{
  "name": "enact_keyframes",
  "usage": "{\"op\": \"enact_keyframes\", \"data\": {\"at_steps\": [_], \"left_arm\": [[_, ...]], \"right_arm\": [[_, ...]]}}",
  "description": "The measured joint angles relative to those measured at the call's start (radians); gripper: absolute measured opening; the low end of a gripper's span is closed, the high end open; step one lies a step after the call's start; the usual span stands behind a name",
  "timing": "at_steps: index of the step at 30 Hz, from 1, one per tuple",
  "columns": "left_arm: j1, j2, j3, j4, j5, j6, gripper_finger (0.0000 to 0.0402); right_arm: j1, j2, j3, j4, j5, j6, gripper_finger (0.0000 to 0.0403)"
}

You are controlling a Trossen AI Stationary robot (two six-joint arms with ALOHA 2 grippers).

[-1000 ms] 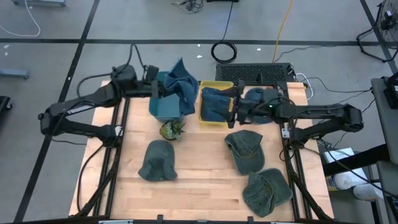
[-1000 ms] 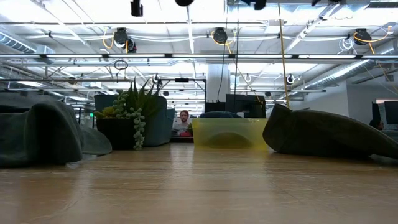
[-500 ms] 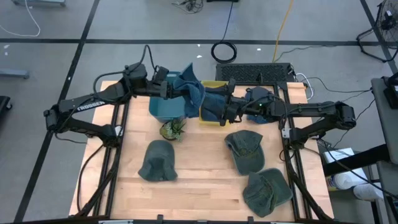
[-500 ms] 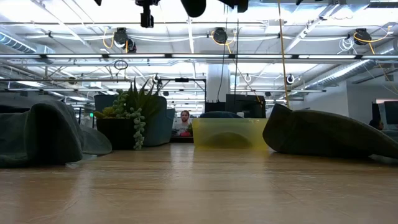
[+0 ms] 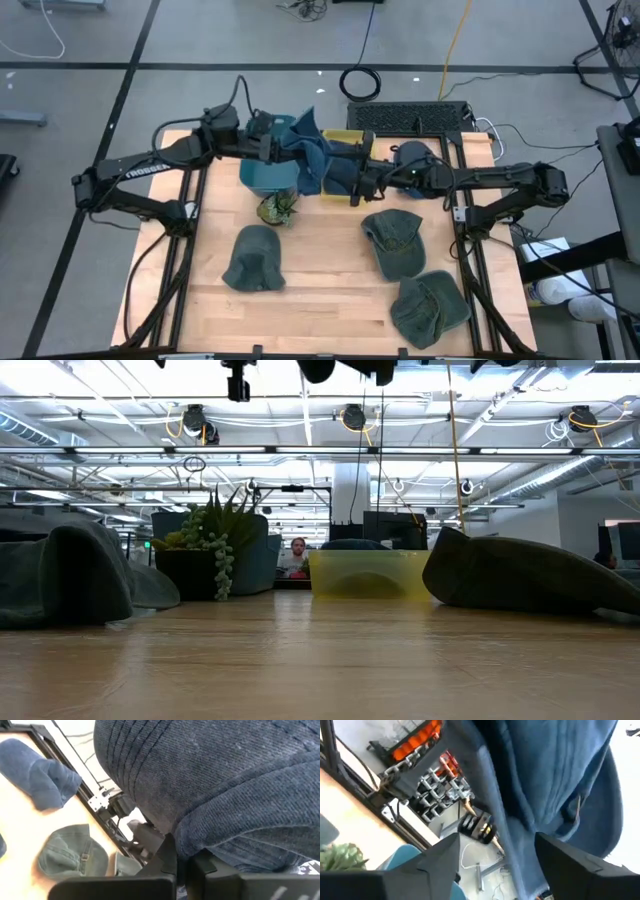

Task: Pick & Place hat
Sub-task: Put the bottom blue cap into the yellow bin

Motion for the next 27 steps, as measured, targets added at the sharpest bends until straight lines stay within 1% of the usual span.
{"op": "enact_keyframes", "data": {"at_steps": [6, 9, 12, 15, 17, 19, 23, 27], "left_arm": [[-0.016, 0.023, 0.002, 0.002, -0.002, 0.0, 0.0006], [-0.02, 0.031, -0.002, -0.011, -0.003, 0.0, 0.0006], [-0.018, 0.026, -0.001, 0.004, 0.003, 0.003, 0.0006], [-0.013, 0.026, -0.001, 0.001, -0.002, 0.001, 0.0006], [-0.011, 0.026, -0.001, 0.007, -0.001, 0.002, 0.0006], [-0.011, 0.026, -0.001, 0.01, 0.002, 0.001, 0.0011], [-0.011, 0.026, -0.001, 0.01, 0.008, 0.006, 0.0056], [-0.013, 0.026, -0.001, 0.052, 0.077, 0.049, 0.0105]], "right_arm": [[0.023, 0.035, 0.001, 0.024, 0.003, -0.013, 0.0172], [0.037, 0.039, 0.001, 0.031, 0.005, -0.039, 0.0128], [0.052, 0.039, 0.001, 0.046, 0.013, -0.079, 0.0076], [0.064, 0.036, 0.0, 0.078, 0.081, -0.086, 0.0024], [0.065, 0.035, 0.0, 0.096, 0.107, -0.077, 0.0013], [0.066, 0.035, 0.0, 0.107, 0.128, -0.041, 0.0015], [0.065, 0.034, 0.0, 0.107, 0.151, 0.008, 0.001], [0.062, 0.016, 0.0, 0.103, 0.161, 0.014, 0.001]]}}
